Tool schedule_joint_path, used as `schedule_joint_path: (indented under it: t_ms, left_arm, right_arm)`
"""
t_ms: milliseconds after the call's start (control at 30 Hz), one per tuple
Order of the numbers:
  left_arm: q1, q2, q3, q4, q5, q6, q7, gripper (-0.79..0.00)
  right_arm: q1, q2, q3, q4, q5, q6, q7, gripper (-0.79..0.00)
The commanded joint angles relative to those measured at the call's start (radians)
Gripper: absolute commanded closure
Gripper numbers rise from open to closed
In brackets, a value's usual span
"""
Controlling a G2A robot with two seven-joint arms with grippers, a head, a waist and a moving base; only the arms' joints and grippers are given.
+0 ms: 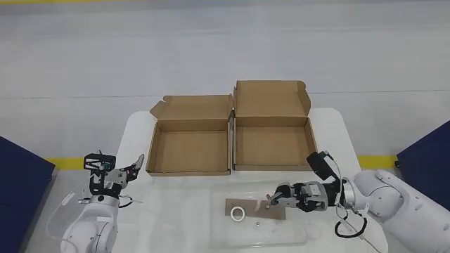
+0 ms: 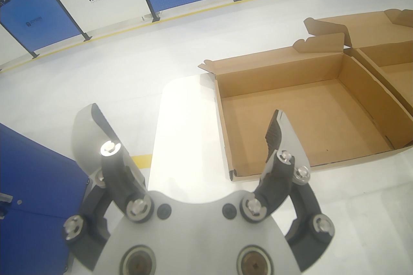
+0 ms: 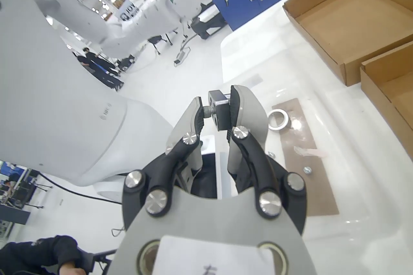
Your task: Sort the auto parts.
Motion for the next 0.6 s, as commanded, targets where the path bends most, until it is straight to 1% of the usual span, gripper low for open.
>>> schedule_joint_path:
  t_ms: [0, 67, 133, 167, 567]
  left_arm:
    - [0.0, 0.0, 0.0, 0.0, 0.0, 0.0, 0.0, -0.785]
    - [0.0, 0.0, 0.0, 0.0, 0.0, 0.0, 0.0, -0.785]
    - [0.0, 0.0, 0.0, 0.0, 0.0, 0.0, 0.0, -0.785]
    - [0.0, 0.0, 0.0, 0.0, 0.0, 0.0, 0.0, -0.785]
    - [0.0, 0.0, 0.0, 0.0, 0.0, 0.0, 0.0, -0.785]
  right_arm:
    - [-0.004, 0.007, 0.023, -0.008, 0.145, 0.0, 0.081, 0.0]
    - [-0.01, 0.008, 0.046, -0.015, 0.277, 0.0, 0.167, 0.0]
    - [-0.014, 0.003, 0.071, -0.015, 0.417, 0.0, 0.28, 0.0]
    - [-0.016, 0.0, 0.077, -0.02, 0.456, 0.0, 0.28, 0.0]
    - [-0.016, 0.0, 0.077, -0.02, 0.456, 0.0, 0.28, 0.0]
